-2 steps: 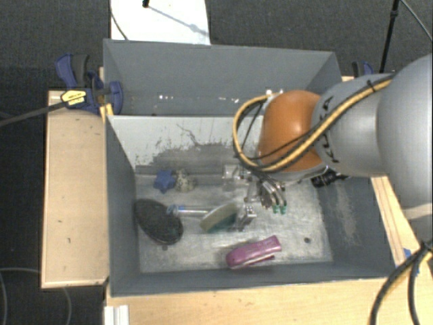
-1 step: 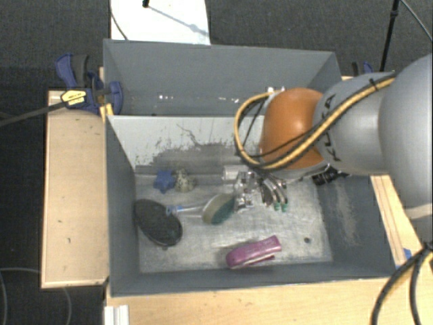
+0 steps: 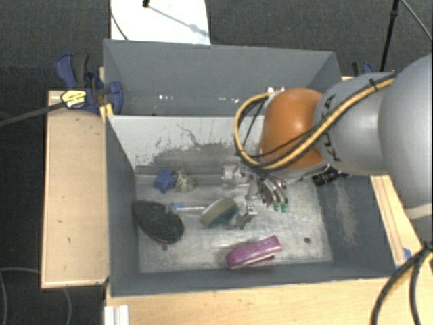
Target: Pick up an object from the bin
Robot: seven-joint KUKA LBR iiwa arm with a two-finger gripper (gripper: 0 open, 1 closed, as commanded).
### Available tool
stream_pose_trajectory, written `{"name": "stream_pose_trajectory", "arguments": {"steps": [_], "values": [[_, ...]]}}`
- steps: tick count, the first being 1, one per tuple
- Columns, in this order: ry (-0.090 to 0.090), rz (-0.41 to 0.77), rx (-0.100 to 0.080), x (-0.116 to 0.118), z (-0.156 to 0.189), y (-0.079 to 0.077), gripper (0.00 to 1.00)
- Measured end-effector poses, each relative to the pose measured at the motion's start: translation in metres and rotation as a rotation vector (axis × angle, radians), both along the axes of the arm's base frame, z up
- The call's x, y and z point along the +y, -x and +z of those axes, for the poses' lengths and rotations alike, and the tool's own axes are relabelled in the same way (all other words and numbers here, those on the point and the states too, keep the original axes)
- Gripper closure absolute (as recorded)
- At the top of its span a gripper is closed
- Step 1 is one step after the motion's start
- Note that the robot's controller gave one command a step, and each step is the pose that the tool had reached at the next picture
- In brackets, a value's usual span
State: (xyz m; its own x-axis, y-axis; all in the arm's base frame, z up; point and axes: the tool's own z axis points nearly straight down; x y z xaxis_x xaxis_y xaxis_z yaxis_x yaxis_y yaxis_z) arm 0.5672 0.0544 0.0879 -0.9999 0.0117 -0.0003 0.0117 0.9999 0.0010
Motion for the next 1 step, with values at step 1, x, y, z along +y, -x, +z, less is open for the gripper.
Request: {"name": "stream_pose_trajectory", "arguments": {"steps": [1], "values": [[0.0, -0.001, 0.0, -0.0002, 0.0, 0.0, 1.0]]}}
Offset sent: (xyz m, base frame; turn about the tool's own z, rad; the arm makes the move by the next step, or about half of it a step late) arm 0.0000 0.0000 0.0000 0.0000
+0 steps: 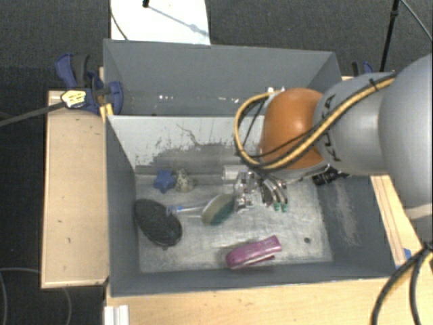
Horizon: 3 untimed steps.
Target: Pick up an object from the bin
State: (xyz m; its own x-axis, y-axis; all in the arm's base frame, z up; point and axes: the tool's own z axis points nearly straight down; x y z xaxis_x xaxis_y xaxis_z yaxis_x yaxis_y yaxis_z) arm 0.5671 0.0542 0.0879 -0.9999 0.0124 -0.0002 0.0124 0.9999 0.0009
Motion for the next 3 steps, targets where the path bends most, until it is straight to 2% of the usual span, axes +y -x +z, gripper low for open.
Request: {"name": "stream_pose_trajectory", "arguments": {"steps": [1, 2, 3], "values": [[0.0, 0.0, 0.0, 0.0001, -0.0001, 0.0001, 0.0], [0.0, -0.001, 0.0, 0.0, 0.0, 0.0, 1.0], [0.0, -0.001, 0.0, 0.0001, 0.0001, -0.0002, 0.0]]}}
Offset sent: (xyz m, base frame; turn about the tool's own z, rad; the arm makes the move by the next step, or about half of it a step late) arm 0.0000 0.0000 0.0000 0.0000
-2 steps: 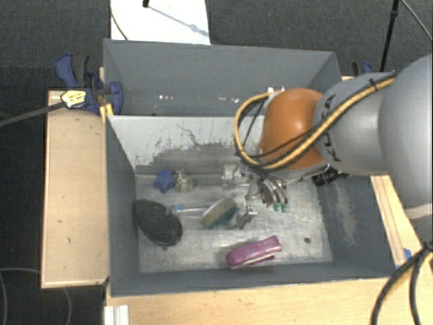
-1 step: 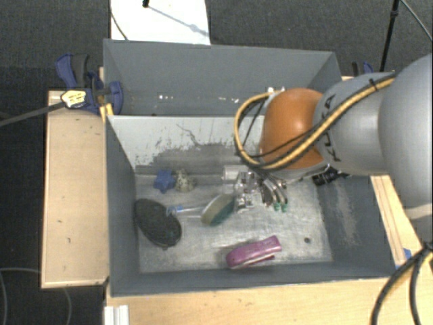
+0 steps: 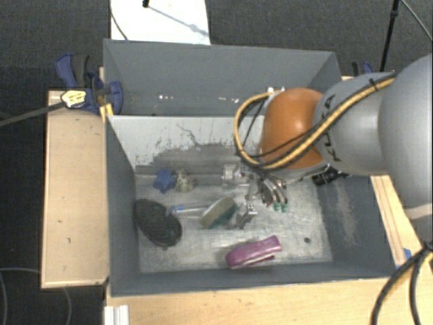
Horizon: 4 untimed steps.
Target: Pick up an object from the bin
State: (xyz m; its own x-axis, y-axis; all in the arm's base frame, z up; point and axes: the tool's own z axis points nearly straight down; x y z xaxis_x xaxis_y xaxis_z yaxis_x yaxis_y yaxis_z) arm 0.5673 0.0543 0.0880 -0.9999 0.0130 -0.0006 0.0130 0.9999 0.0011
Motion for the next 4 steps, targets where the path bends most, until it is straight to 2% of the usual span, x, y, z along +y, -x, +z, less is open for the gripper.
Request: {"name": "stream_pose_trajectory", "arguments": {"steps": [1, 2, 3, 4], "values": [[0.0, 0.0, -0.001, -0.0001, 0.0001, -0.0002, 1.0], [0.0, -0.001, 0.0, 0.0, -0.0001, 0.0002, 0.0], [0.0, -0.001, -0.001, -0.0001, 0.0001, -0.0003, 1.0], [0.0, -0.001, 0.0, 0.0, 0.0, 0.0001, 0.0]]}}
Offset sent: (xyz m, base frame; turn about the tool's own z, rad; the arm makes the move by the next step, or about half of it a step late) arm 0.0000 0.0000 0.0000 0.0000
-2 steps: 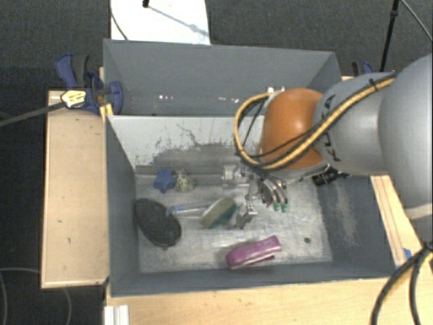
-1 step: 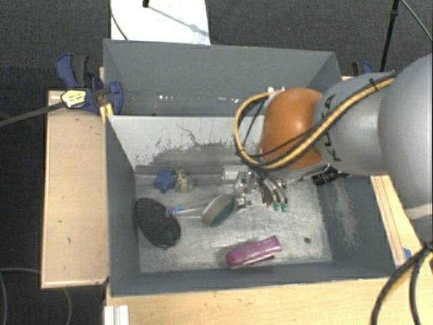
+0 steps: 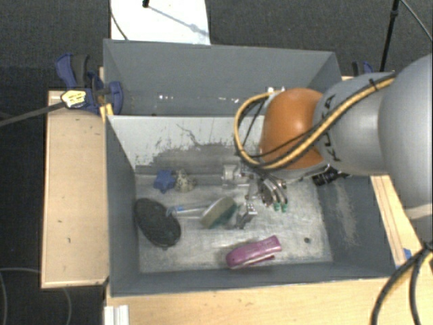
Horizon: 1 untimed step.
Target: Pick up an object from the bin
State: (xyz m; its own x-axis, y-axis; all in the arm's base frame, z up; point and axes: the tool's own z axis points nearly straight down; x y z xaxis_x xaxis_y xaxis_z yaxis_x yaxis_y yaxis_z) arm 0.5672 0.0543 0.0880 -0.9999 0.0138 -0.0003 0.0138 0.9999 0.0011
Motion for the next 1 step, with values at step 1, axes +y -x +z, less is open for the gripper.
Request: {"name": "stream_pose_trajectory", "arguments": {"steps": [1], "values": [[0.0, 0.0, 0.0, -0.0001, 0.0, 0.0, 1.0]]}}
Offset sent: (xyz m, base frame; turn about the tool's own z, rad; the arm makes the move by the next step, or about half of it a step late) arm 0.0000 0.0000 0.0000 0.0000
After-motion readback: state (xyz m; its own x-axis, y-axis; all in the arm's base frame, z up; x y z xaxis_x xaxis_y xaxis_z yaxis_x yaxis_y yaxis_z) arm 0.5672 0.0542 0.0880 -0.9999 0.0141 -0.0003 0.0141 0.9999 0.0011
